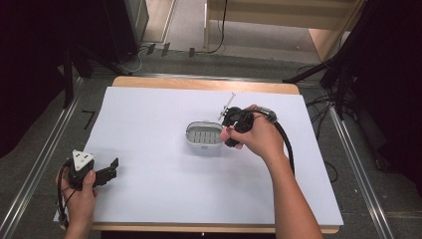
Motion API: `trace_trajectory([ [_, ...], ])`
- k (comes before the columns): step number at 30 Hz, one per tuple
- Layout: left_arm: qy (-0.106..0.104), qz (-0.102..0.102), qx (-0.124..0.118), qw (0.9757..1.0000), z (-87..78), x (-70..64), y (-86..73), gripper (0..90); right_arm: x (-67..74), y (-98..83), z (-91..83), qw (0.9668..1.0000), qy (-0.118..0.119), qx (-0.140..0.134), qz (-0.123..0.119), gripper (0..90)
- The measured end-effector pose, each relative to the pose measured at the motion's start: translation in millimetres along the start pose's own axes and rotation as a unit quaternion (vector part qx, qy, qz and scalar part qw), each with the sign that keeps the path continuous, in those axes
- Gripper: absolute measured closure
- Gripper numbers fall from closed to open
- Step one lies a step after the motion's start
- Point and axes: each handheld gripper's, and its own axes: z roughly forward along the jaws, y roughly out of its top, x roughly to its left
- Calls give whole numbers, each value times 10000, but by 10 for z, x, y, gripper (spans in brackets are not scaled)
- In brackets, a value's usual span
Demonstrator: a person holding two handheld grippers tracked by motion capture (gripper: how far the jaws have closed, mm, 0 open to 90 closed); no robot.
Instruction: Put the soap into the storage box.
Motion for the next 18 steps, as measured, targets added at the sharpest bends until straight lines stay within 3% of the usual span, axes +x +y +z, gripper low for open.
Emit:
trace_trajectory([
  [12,-13,-14,2,10000,-3,6,0,136,-11,168,22,9994,-21,-78,-343,386],
  [15,-14,-13,-4,10000,-3,6,0,136,-4,224,42,9983,-50,-97,-568,385],
  [18,-10,-11,-7,10000,-3,5,-1,136,-5,252,46,9980,-68,-50,-633,385],
])
